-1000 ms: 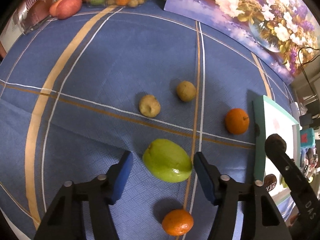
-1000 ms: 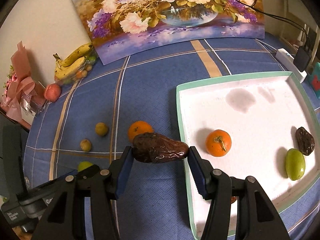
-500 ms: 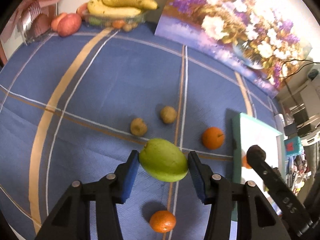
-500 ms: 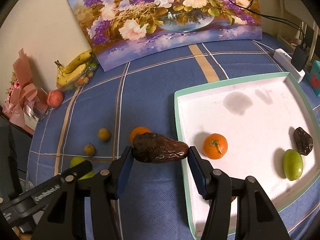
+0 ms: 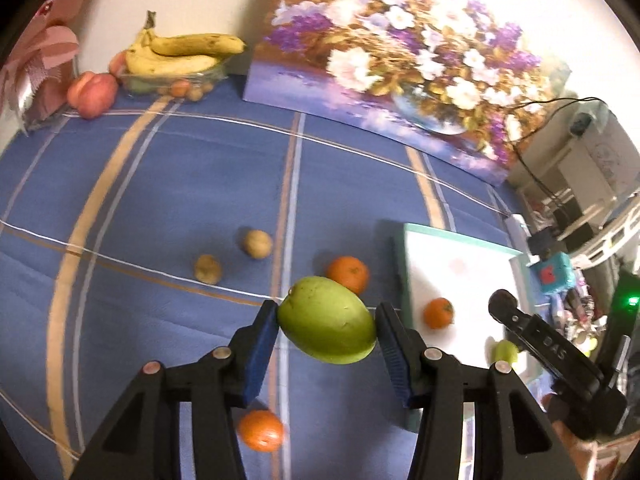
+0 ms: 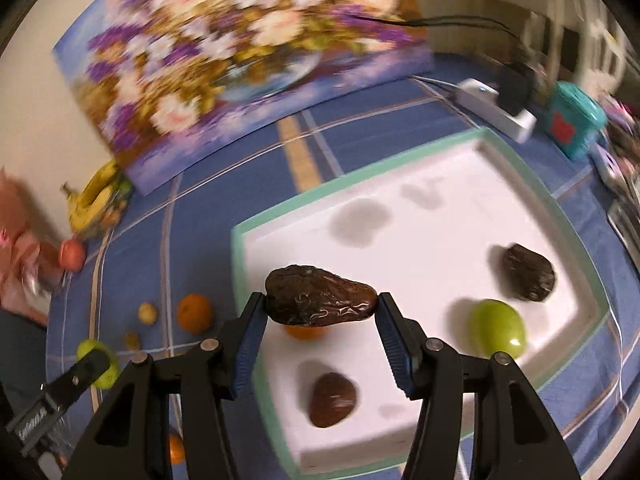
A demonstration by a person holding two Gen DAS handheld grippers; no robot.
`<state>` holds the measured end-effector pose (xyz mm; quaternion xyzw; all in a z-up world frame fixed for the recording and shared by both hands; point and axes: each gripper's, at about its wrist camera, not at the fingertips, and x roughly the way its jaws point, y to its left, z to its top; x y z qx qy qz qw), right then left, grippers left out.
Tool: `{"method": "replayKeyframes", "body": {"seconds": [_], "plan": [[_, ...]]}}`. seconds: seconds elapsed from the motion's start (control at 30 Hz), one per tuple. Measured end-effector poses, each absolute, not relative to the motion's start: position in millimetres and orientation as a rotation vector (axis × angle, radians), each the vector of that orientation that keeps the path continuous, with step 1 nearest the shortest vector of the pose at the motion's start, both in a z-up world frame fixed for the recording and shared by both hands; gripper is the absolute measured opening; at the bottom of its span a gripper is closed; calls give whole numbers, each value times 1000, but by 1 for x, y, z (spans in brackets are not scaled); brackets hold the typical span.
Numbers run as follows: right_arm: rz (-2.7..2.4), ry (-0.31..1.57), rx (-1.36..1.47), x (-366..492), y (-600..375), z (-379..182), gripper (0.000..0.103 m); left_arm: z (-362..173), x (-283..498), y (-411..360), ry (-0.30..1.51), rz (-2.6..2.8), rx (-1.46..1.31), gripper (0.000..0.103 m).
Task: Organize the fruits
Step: 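Carry the date with the right gripper while the left carries the green pear to the tray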
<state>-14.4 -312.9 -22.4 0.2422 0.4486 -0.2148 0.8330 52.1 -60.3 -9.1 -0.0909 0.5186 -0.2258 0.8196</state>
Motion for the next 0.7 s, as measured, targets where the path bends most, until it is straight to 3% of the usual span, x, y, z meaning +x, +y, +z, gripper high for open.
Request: {"method": "replayKeyframes", "body": {"seconds": [0.7], "plan": [[-669,827,469,-26,-379,-23,57,-17,67,-184,1019,-663,-86,53]]}}
